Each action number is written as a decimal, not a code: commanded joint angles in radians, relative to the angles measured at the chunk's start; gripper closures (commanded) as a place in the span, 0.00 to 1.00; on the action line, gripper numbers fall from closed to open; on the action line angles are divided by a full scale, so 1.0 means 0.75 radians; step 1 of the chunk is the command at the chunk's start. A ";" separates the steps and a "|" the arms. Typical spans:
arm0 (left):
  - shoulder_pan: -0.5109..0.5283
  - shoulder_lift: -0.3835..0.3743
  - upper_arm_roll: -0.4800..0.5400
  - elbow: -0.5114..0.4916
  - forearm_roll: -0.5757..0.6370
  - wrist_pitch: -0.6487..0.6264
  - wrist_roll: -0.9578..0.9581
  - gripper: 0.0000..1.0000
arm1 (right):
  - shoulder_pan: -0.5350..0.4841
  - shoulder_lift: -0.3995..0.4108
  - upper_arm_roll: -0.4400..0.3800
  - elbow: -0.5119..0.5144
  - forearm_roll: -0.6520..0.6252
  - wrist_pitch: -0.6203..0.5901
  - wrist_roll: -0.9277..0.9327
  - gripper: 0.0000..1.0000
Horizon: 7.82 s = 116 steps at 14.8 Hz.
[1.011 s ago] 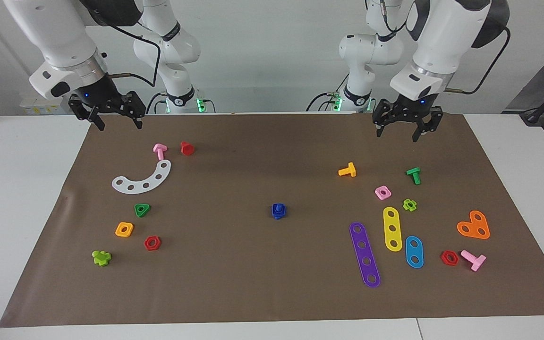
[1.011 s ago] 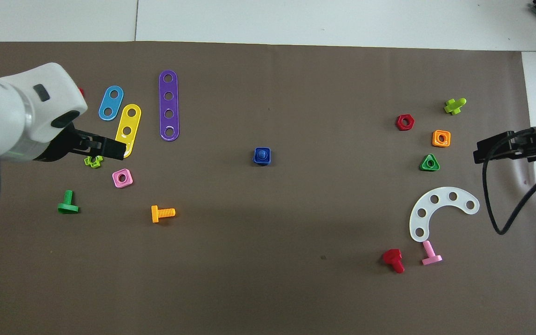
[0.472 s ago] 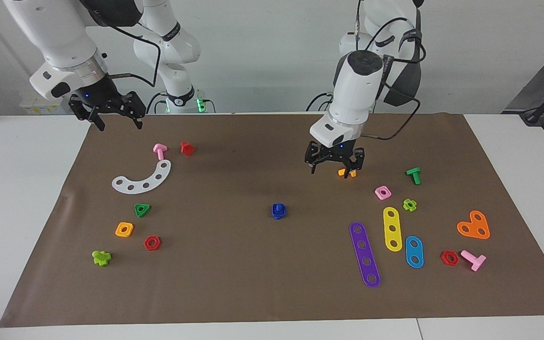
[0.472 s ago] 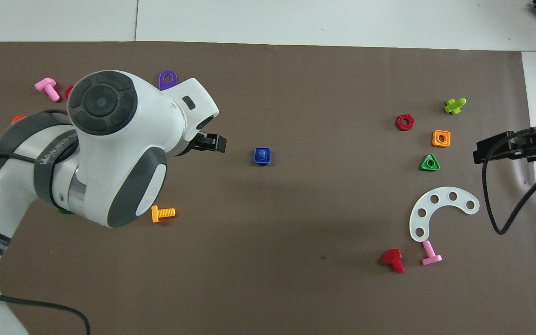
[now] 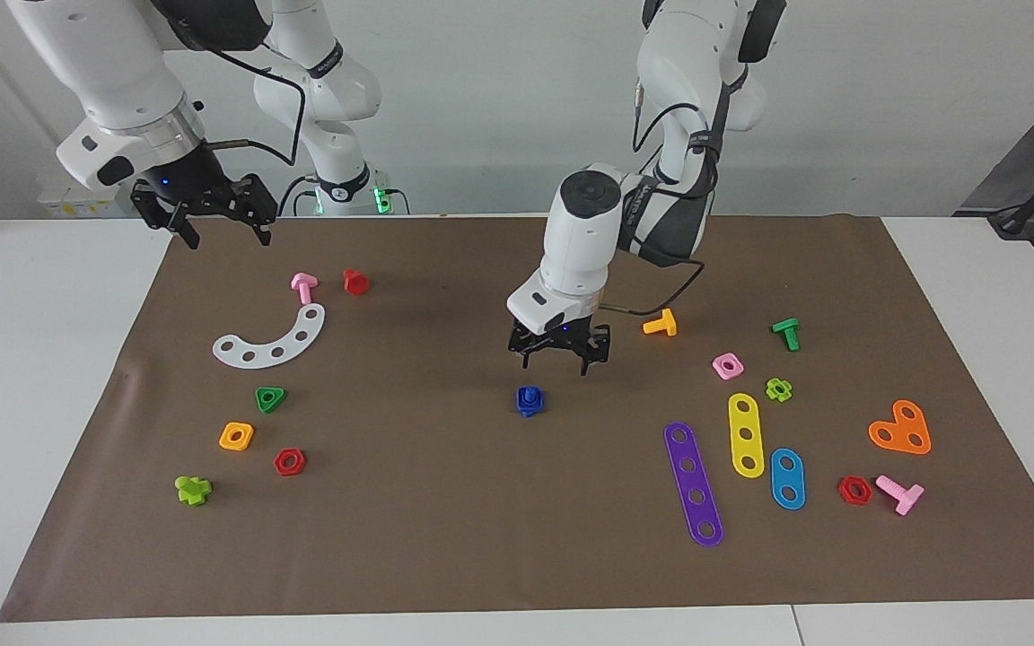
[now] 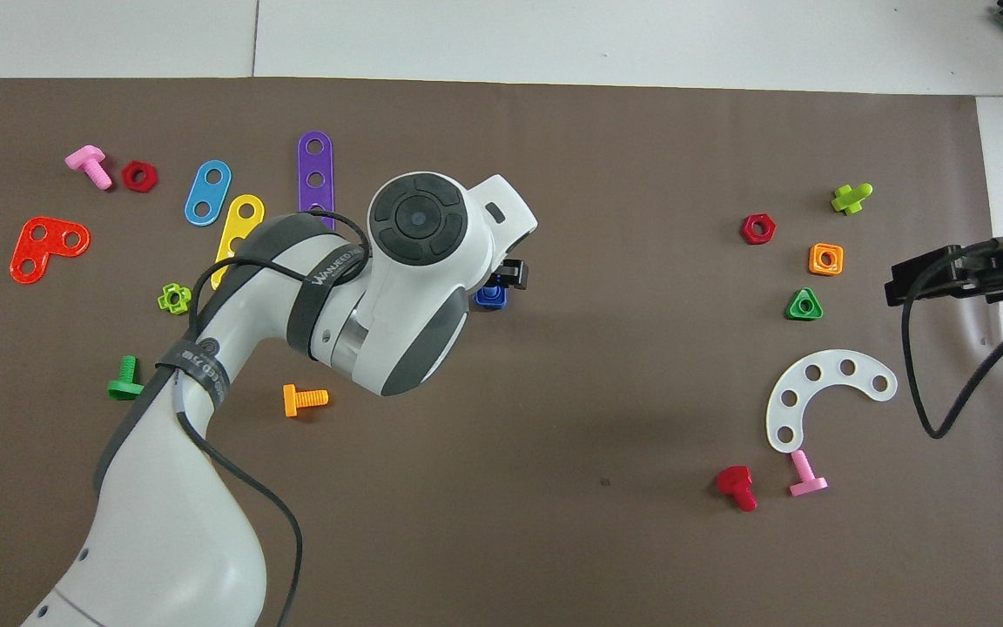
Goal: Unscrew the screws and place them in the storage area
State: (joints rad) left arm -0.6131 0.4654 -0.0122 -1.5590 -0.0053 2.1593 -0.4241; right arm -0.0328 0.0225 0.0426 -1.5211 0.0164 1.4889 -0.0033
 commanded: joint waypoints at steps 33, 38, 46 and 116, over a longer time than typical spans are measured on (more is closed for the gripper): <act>-0.078 0.083 0.041 -0.026 0.081 0.089 -0.206 1.00 | -0.024 -0.061 0.013 -0.111 0.009 0.054 -0.016 0.00; -0.078 0.081 0.037 -0.038 0.113 0.111 -0.218 1.00 | -0.024 -0.063 0.013 -0.115 0.009 0.054 -0.014 0.00; -0.080 0.061 0.033 -0.157 0.124 0.262 -0.206 1.00 | -0.024 -0.063 0.013 -0.117 0.009 0.054 -0.014 0.00; 0.451 -0.391 0.037 -0.751 0.120 0.433 0.273 0.00 | 0.485 0.227 0.047 0.003 -0.016 0.360 0.679 0.00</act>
State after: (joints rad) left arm -0.2802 0.1955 0.0121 -2.1652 0.0661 2.5688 -0.2264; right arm 0.2709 0.1205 0.0792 -1.5652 0.0174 1.7189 0.4419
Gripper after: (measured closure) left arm 0.000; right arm 0.000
